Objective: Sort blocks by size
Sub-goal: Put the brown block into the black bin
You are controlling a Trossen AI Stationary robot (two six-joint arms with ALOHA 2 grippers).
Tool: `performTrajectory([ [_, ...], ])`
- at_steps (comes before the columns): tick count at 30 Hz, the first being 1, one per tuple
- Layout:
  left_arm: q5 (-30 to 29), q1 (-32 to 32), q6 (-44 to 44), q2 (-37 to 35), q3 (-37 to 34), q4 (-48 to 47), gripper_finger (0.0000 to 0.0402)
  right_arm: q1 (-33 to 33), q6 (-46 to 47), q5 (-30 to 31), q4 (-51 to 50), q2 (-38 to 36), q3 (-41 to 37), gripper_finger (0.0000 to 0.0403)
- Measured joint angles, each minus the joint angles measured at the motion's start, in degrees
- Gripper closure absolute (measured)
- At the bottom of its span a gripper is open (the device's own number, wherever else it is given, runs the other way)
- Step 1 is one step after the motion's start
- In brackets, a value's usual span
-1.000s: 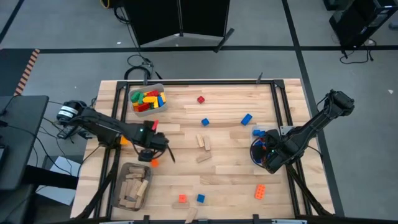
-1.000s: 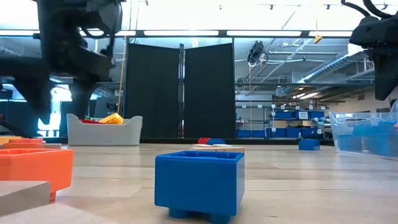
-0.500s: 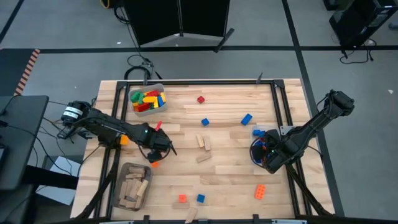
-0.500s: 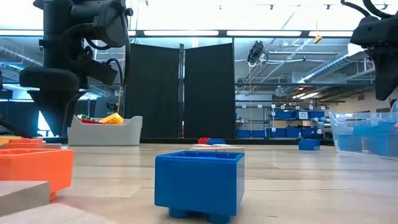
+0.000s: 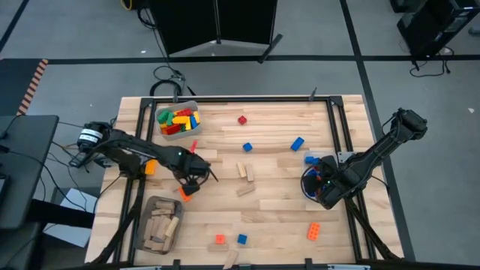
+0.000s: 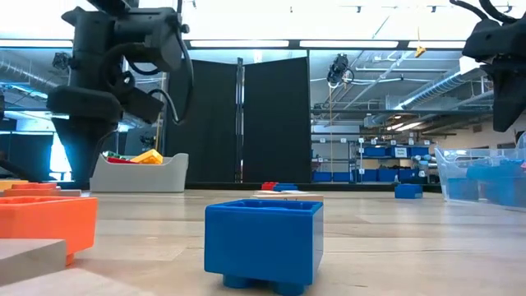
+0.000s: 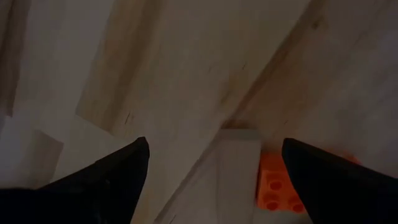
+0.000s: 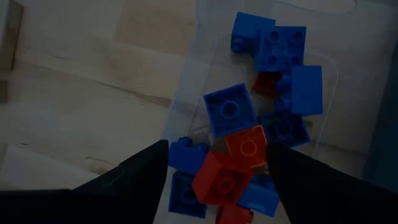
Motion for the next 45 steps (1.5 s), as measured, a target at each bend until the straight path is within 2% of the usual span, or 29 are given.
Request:
performTrajectory([
  [10,4.5,0.5,2.3,6.3,0.0,0.0,0.0032,0.0,-0.1,0.0,1.2,0.0,0.0,0.0123],
  [15,7.9,0.9,3.6,9.1,0.3,0.2,0.0060,0.0,-0.1,0.0,1.4,0.0,0.0,0.0126],
  [20,9.8,0.9,3.6,10.4,0.3,0.5,0.0127,0.0,-0.1,0.0,1.6,0.0,0.0,0.0126],
  [26,10.8,0.8,3.6,10.5,0.3,1.1,0.0236,0.0,-1.2,0.0,1.8,0.0,0.0,0.0131],
  [30,8.4,0.7,3.7,10.0,1.9,0.0,0.0294,0.0,-3.3,0.0,2.4,0.0,0.0,0.0134],
  [33,4.6,1.4,3.6,8.4,4.5,0.2,0.0294,0.0,-5.0,0.1,3.3,0.0,0.0,0.0137],
  [38,3.6,2.0,-0.7,5.0,9.8,-5.9,0.0294,0.0,-6.7,1.4,3.6,0.0,0.0,0.0143],
  [41,0.9,1.1,-6.9,2.2,13.4,-9.8,0.0294,0.0,-8.3,1.7,4.0,0.0,0.0,0.0146],
  [45,-1.1,-3.3,-17.6,-1.3,16.8,-13.1,0.0286,0.0,-11.2,1.7,4.4,0.0,0.0,0.0149],
])
